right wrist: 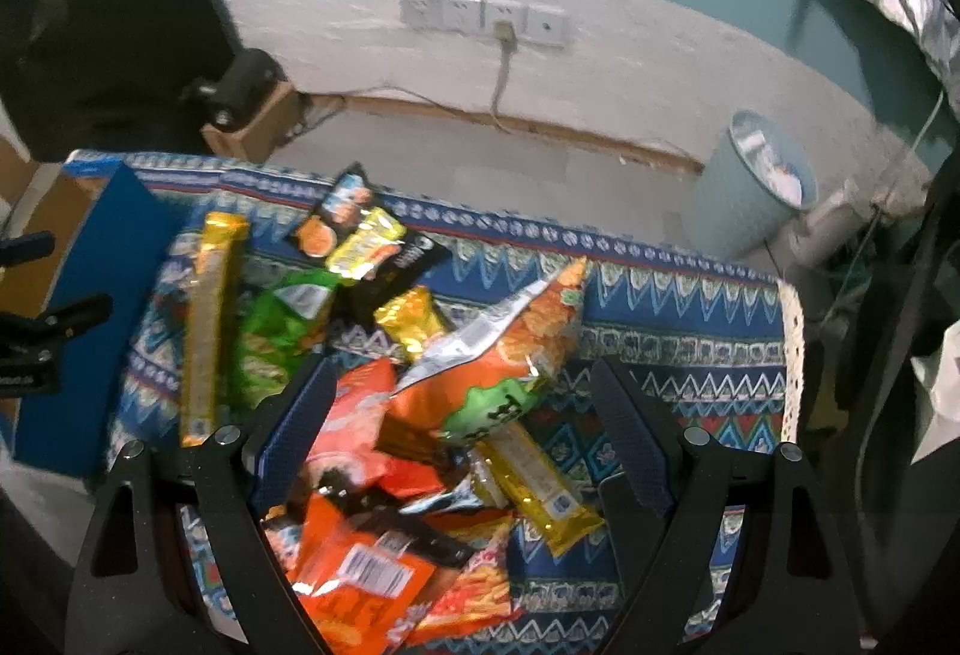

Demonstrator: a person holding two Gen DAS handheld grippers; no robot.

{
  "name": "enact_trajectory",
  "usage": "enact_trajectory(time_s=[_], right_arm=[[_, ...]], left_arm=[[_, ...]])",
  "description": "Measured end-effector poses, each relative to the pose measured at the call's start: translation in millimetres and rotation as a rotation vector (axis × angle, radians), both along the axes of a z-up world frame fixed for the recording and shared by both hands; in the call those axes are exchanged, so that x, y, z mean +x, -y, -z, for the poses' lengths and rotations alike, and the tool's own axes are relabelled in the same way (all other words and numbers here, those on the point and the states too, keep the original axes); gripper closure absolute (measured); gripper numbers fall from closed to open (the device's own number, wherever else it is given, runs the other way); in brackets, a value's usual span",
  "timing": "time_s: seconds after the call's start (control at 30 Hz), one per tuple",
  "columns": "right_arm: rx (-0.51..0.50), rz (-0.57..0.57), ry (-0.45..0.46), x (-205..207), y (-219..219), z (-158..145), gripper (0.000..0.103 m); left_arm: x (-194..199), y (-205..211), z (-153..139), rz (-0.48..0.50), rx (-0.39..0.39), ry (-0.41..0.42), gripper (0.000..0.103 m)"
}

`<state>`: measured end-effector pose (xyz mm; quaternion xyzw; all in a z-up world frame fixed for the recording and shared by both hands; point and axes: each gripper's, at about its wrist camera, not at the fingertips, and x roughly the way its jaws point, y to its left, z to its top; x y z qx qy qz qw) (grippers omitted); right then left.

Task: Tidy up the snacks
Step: 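Grasp the yellow stick bar with the left gripper while the right gripper grasps the orange chip bag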

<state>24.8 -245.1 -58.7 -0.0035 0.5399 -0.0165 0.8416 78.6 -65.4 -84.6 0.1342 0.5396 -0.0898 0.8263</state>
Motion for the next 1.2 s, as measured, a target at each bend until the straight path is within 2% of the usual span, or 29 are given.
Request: enact_trajectory(time_s=[0.3,0.47,0.73,0.9,1.03,1.1,1.17,1.2], right_arm=[[0.033,0.123,-0.099,22.3,32.5,41.4,0.018],[0.06,0.163,-0.136,30.0,46.8,59.2,0.018],[0.129,0.201,-0.191,40.8,59.1,90.8,0.018],[0.186,0.198,-0.204,49.7,55.8,100.6,0.018],[0.215,0.178,-0.227,55.7,47.8,108.5,0.018],[0.206,0.163,-0.253,57.0,41.7,114.9,0.018],[0.209,0.151,-0.266,56.9,38.1,119.7,0.02],[0.212,0.143,-0.27,56.8,36.5,120.7,0.024]], left_arm=[[34.8,4.5,46.0,-0.082,-0.028,-0.105,0.002],[43.2,9.8,69.8,-0.106,-0.015,-0.15,0.002],[47.4,20.8,98.5,-0.102,0.021,-0.19,0.002],[45.7,23.8,115.3,-0.095,0.026,-0.23,0.002],[42.0,21.0,118.8,-0.106,-0.008,-0.224,0.007],[40.8,22.4,119.3,-0.092,0.031,-0.198,0.017],[39.0,22.8,118.6,-0.069,0.065,-0.173,0.022],[36.6,24.6,117.2,-0.049,0.065,-0.161,0.03]])
